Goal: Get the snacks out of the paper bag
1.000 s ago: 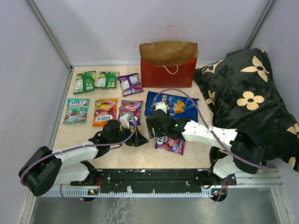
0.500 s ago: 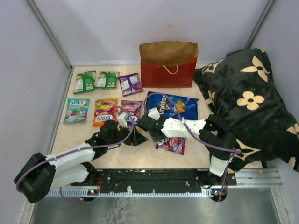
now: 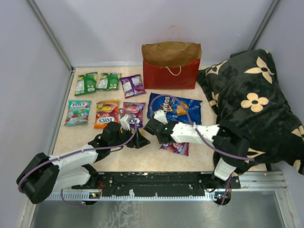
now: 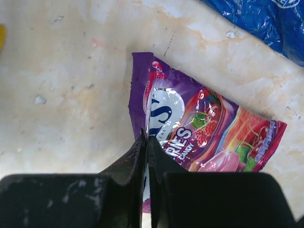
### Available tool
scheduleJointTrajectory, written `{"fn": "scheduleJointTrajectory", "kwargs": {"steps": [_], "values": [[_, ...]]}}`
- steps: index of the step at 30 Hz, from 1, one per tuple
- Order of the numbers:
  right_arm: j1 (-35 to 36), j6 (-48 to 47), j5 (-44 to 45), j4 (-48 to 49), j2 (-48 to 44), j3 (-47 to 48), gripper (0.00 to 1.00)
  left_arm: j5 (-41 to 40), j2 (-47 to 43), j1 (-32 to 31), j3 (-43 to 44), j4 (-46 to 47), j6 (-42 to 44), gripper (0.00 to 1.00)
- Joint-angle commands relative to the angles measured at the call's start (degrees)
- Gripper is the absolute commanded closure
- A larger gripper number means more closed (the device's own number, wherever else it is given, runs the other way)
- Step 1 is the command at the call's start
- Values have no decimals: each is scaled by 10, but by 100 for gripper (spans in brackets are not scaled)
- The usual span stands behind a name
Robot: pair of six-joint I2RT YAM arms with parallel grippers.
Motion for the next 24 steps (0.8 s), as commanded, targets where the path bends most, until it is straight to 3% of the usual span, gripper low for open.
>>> {"fn": "scheduleJointTrajectory", "kwargs": {"steps": [1, 6, 11, 16, 24], "values": [[-2, -3, -53, 123, -123, -69, 97, 42, 40, 2, 14, 90, -16, 18], [-25, -3, -105, 193, -195, -130, 100, 97, 98, 2, 46, 117, -35, 18], [-53, 0, -177, 250, -238, -173, 100, 137, 146, 2, 29, 247, -85, 18], [-56, -2, -193, 261, -248, -181, 100, 175, 220, 1, 34, 349, -133, 20], [-65, -1, -215, 280, -269, -198, 100, 165, 268, -6, 35, 382, -138, 20]]}}
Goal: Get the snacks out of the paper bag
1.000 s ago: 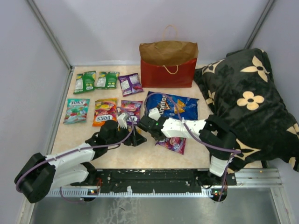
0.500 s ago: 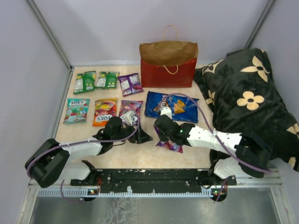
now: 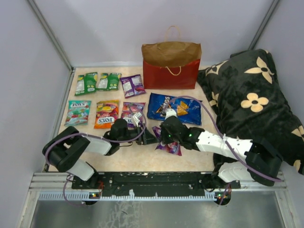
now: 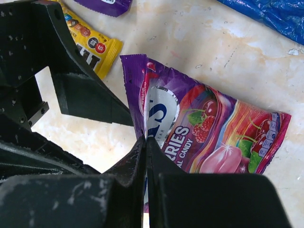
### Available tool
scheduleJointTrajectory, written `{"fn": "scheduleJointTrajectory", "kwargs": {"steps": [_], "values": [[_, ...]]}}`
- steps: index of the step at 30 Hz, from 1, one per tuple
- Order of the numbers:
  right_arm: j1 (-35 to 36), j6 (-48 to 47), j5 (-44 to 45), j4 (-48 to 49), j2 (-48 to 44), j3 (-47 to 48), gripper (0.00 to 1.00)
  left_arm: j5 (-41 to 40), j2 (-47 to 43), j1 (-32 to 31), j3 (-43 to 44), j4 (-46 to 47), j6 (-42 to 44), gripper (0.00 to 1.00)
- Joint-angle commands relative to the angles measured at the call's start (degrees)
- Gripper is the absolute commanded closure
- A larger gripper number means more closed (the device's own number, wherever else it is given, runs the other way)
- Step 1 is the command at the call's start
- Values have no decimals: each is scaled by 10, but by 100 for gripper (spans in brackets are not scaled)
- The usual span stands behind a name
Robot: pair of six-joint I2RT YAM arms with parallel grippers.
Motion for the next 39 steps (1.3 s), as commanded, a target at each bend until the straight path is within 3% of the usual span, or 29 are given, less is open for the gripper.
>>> {"fn": "scheduleJointTrajectory", "kwargs": {"steps": [1, 11, 21, 26, 33, 39], "values": [[-14, 1, -22, 49, -32, -6, 100, 6, 9, -5, 5, 71, -9, 21], [-17, 2, -40, 69, -38, -17, 100, 11, 46, -11, 1, 169, -58, 21], [-25, -2, -43, 64, -55, -26, 99, 0, 46, -18, 2, 161, -54, 21], [-27, -4, -41, 66, -46, -28, 81, 6, 25, -18, 7, 156, -63, 21], [-28, -6, -35, 71, -31, -33, 65, 7, 21, -21, 12, 153, -65, 21], [-29, -4, -32, 78, -22, -40, 41, 11, 19, -22, 10, 162, -72, 21]]}}
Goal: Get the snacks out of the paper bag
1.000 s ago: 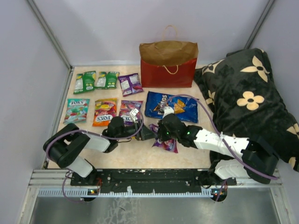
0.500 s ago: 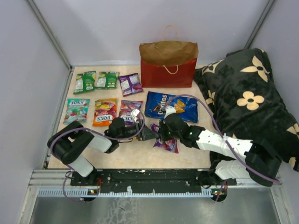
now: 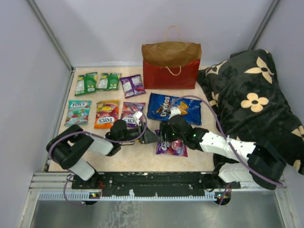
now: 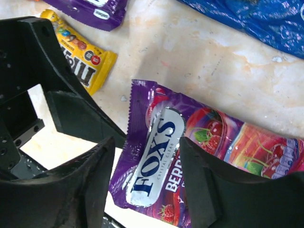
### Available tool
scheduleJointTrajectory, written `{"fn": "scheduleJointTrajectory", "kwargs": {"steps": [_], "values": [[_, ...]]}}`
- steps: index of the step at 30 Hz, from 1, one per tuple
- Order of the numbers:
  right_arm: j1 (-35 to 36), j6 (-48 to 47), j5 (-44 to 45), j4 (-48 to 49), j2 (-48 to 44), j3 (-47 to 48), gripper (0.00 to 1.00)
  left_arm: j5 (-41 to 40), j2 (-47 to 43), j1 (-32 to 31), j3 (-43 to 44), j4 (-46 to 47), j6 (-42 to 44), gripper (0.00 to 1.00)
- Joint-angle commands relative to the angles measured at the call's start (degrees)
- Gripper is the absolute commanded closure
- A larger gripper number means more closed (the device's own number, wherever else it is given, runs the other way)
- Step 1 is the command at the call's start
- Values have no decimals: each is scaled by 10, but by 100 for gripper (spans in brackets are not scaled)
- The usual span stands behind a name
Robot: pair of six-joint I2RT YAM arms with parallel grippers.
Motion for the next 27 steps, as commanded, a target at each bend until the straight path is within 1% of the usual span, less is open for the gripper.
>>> {"fn": "scheduleJointTrajectory", "kwargs": {"steps": [1, 9, 13, 15, 18, 23, 27], "values": [[0, -1, -4, 35, 9, -9, 40, 4, -14, -4, 10, 31, -8, 21], [-14, 5, -12, 56, 12, -30, 32, 4, 6, -4, 10, 33, -1, 21], [-23, 5, -13, 60, -2, -53, 41, -3, 13, -4, 3, 24, 9, 21], [-27, 5, -12, 63, -14, -68, 46, -10, 8, -4, 0, 7, 21, 21], [-34, 4, -12, 68, -38, -89, 50, -24, -7, -3, -4, -32, 44, 21], [-35, -14, 8, 43, -28, -94, 60, -62, -42, -3, -6, -122, 103, 21], [-35, -18, 23, 44, -5, -101, 60, -102, -86, -3, -4, -219, 148, 21]]}}
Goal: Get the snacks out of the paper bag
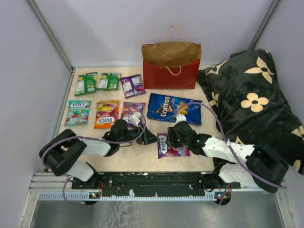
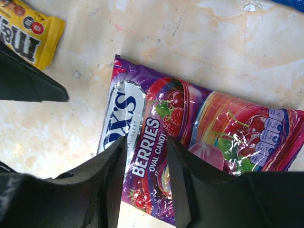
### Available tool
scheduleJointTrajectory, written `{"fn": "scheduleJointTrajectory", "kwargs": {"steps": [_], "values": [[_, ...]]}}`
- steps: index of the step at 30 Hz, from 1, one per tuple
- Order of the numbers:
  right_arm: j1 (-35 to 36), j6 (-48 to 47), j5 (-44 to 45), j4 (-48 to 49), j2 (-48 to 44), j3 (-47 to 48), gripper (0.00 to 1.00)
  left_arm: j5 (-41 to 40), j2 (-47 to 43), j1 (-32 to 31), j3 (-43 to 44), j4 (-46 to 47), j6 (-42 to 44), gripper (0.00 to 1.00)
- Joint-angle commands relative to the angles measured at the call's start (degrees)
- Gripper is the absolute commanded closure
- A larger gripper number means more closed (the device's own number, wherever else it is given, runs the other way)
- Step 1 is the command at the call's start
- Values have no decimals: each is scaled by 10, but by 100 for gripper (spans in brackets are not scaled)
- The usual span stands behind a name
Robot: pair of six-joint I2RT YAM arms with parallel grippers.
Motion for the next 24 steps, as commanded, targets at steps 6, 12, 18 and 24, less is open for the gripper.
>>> {"fn": "scheduleJointTrajectory", "kwargs": {"steps": [6, 12, 18, 24], "values": [[-5, -33, 62, -10, 67, 10, 55, -123, -133, -7, 25, -265, 150, 21], [-3, -51, 119, -54, 95, 31, 52, -161, -181, -7, 29, -352, 184, 21], [13, -51, 138, -83, 65, 46, 42, -235, -221, -7, 38, -436, 201, 20], [14, -41, 116, -90, -24, 52, 30, -316, -230, -6, 65, -507, 240, 19]]}}
